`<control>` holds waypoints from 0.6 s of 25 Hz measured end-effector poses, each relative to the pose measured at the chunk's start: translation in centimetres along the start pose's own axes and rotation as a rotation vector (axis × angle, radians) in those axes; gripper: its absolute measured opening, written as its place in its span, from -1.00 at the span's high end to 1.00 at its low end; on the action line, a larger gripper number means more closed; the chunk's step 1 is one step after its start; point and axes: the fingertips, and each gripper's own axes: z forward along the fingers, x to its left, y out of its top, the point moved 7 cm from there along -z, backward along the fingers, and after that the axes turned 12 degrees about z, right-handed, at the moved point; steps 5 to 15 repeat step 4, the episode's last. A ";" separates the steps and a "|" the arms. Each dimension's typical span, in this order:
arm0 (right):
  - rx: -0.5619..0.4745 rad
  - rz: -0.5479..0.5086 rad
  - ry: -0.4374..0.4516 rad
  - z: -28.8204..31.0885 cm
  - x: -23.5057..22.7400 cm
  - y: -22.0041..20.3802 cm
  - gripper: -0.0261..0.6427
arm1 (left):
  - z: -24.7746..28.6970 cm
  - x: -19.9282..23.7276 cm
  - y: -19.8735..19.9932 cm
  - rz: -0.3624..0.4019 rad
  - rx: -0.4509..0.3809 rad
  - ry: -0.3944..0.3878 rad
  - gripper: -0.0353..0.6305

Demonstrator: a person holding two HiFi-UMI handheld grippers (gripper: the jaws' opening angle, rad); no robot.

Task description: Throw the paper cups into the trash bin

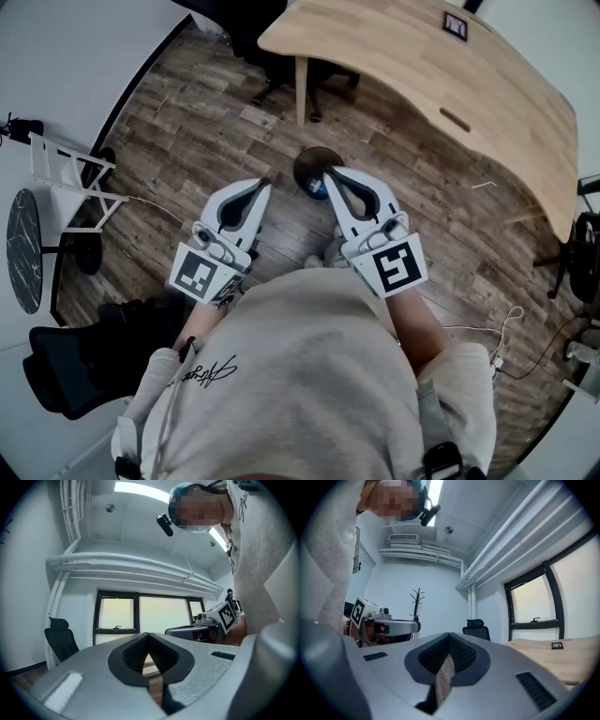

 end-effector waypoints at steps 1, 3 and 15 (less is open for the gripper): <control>0.001 0.002 -0.001 0.0 0.0 -0.1 0.90 | -0.1 0.0 0.0 -0.001 0.000 0.001 0.89; 0.001 0.006 -0.002 0.1 0.0 -0.1 0.90 | -0.2 0.2 -0.1 -0.002 0.001 0.003 0.89; 0.001 0.010 -0.002 0.1 0.0 -0.2 0.90 | -0.2 0.3 -0.2 -0.003 0.002 0.004 0.89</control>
